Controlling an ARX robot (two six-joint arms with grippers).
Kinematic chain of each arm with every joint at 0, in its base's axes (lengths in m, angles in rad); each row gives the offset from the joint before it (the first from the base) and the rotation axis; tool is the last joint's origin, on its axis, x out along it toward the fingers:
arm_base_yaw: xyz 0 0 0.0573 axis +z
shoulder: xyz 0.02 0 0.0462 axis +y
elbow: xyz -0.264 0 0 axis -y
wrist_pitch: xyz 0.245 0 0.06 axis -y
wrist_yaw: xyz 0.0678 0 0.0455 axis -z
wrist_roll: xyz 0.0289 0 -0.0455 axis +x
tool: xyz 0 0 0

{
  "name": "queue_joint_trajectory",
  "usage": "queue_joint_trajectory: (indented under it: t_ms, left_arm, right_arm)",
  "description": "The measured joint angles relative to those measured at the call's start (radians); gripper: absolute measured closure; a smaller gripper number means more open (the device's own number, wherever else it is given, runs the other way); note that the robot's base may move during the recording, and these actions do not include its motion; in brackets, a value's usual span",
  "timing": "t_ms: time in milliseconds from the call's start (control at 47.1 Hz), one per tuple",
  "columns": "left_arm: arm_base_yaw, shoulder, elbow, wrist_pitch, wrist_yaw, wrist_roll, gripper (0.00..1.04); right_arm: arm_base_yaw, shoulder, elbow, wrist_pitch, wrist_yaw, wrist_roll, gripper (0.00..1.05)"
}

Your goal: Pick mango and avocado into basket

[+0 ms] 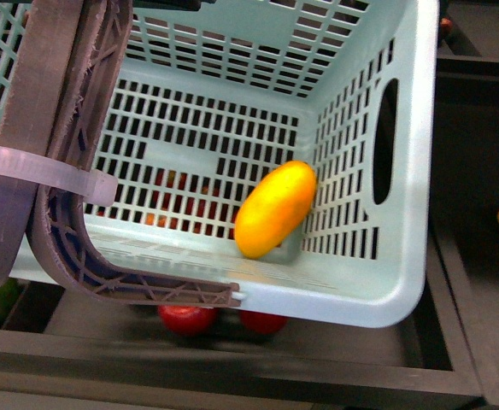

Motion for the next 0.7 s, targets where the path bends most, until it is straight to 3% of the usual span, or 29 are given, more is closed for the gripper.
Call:
queue_joint_trajectory:
  t_ms: [700]
  left_arm:
    - [0.003,-0.001,-0.002,0.0,-0.002,0.0,0.97]
  right_arm:
    - [0.0,0.0,-0.004,-0.001,-0.001,0.0,0.08]
